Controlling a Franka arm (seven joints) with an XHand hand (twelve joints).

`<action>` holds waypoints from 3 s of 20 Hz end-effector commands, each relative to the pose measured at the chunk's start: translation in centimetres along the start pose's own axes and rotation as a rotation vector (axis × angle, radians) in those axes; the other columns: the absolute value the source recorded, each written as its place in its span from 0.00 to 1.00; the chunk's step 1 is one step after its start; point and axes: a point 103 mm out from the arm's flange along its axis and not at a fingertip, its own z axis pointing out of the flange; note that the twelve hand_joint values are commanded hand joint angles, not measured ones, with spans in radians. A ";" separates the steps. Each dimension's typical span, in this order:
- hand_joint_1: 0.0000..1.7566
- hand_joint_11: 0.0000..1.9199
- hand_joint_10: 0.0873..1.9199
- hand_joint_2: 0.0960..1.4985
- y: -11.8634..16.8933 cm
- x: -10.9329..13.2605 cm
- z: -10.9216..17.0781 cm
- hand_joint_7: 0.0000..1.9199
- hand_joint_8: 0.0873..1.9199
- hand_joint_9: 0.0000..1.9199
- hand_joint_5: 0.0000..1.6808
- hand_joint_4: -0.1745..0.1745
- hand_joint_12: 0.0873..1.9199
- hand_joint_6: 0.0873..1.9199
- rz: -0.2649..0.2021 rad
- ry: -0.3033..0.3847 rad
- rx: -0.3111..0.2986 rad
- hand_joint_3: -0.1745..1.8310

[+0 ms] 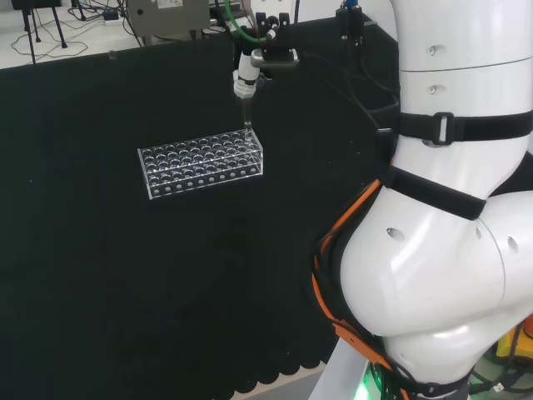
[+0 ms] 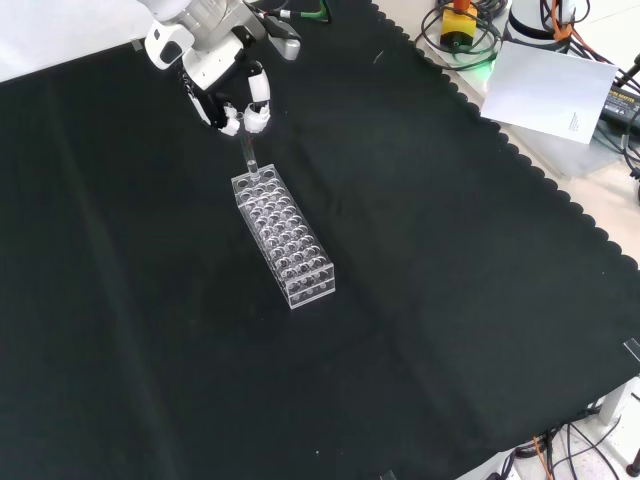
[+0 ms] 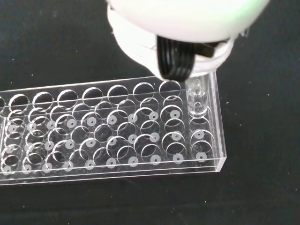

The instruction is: Put the test tube back in the rack.

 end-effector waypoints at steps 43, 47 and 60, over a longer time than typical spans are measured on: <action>0.82 0.62 0.05 0.32 1.2 0.0 4.3 0.74 0.33 0.77 0.81 0.00 0.53 0.23 0.020 0.050 0.070 0.47; 0.82 0.62 0.05 0.32 1.2 0.0 4.6 0.74 0.33 0.77 0.81 0.00 0.53 0.23 0.022 0.053 0.075 0.47; 0.82 0.62 0.05 0.32 1.5 0.6 7.2 0.74 0.33 0.77 0.81 0.00 0.53 0.23 0.003 0.071 0.104 0.47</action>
